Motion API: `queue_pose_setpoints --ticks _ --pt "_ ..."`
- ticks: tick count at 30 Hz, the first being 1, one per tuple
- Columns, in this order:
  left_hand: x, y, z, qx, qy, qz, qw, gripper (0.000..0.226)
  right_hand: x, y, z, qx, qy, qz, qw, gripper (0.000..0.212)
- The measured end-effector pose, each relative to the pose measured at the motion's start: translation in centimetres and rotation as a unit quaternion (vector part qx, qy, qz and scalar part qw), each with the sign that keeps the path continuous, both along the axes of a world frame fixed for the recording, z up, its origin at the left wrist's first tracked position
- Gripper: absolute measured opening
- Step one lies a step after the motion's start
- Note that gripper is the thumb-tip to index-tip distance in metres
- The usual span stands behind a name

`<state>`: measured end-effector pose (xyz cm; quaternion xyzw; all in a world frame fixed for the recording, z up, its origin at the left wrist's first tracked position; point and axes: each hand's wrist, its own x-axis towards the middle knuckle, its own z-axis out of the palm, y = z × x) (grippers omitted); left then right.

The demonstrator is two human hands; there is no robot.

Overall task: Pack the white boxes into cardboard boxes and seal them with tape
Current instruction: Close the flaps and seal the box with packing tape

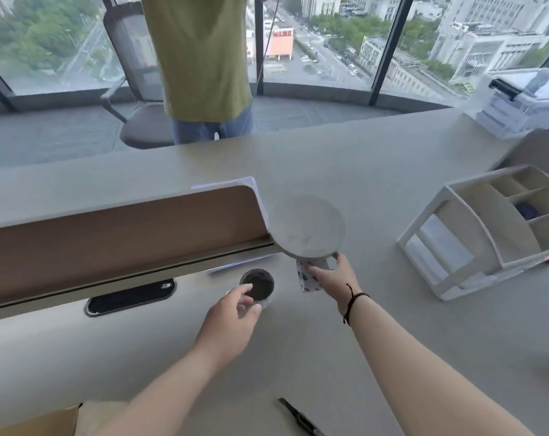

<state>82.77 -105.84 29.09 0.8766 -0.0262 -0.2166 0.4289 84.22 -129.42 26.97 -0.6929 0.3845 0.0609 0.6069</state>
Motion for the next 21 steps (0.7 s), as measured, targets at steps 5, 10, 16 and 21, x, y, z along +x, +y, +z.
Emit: queue_pose_setpoints --ticks 5,10,16,21 --pt "3.2 -4.3 -0.4 -0.044 0.082 0.039 0.995 0.039 -0.4 -1.1 -0.5 0.051 0.012 0.024 0.998 0.048" --pt "5.1 -8.5 -0.8 -0.119 0.178 0.059 0.975 0.058 -0.5 -2.3 0.3 0.163 0.017 0.034 0.986 0.018" --pt "6.1 -11.9 -0.6 -0.258 0.342 0.096 0.898 0.023 0.2 -2.9 2.8 0.164 0.062 0.056 0.983 0.023" --pt "5.9 -13.0 0.0 -0.311 0.389 0.158 0.853 0.011 0.3 -2.6 4.2 0.144 0.045 0.050 0.987 0.022"
